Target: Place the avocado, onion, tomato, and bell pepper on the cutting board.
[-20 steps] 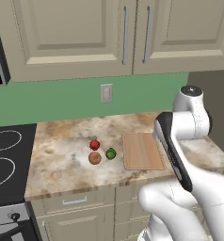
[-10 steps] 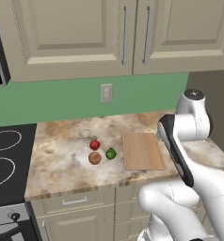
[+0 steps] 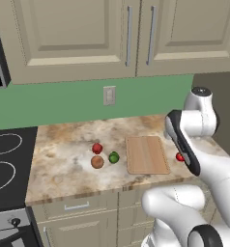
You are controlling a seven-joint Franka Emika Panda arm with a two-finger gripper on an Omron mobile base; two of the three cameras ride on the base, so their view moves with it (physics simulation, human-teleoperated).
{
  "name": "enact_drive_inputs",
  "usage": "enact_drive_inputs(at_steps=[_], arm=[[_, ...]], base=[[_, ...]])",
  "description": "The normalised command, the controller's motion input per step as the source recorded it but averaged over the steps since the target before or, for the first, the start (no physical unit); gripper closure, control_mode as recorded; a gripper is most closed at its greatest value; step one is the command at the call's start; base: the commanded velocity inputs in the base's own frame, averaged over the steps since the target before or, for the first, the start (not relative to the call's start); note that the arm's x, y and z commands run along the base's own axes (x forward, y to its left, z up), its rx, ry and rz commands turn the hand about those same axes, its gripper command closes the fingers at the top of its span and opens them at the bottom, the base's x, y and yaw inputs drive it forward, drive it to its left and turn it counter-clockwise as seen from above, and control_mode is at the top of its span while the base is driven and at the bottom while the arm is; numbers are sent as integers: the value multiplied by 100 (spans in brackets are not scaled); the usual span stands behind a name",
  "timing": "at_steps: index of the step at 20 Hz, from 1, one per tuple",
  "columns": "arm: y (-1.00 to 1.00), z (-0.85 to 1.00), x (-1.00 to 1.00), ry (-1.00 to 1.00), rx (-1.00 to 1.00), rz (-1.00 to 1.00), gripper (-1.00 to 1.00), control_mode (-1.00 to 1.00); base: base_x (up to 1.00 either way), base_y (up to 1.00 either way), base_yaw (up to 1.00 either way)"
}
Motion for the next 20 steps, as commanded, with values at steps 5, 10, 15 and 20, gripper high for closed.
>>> enact_drive_inputs(at_steps=[5, 10, 15, 20], arm=[[-15, -24, 11, 4, 3, 0, -100, -100], [-6, -35, 13, 2, 0, 0, -100, -100], [-21, -25, 7, 0, 0, 0, -100, -100], [-38, -18, 3, 0, 3, 0, -100, -100]], base=[[0, 0, 0], [0, 0, 0], [0, 0, 0], [0, 0, 0]])
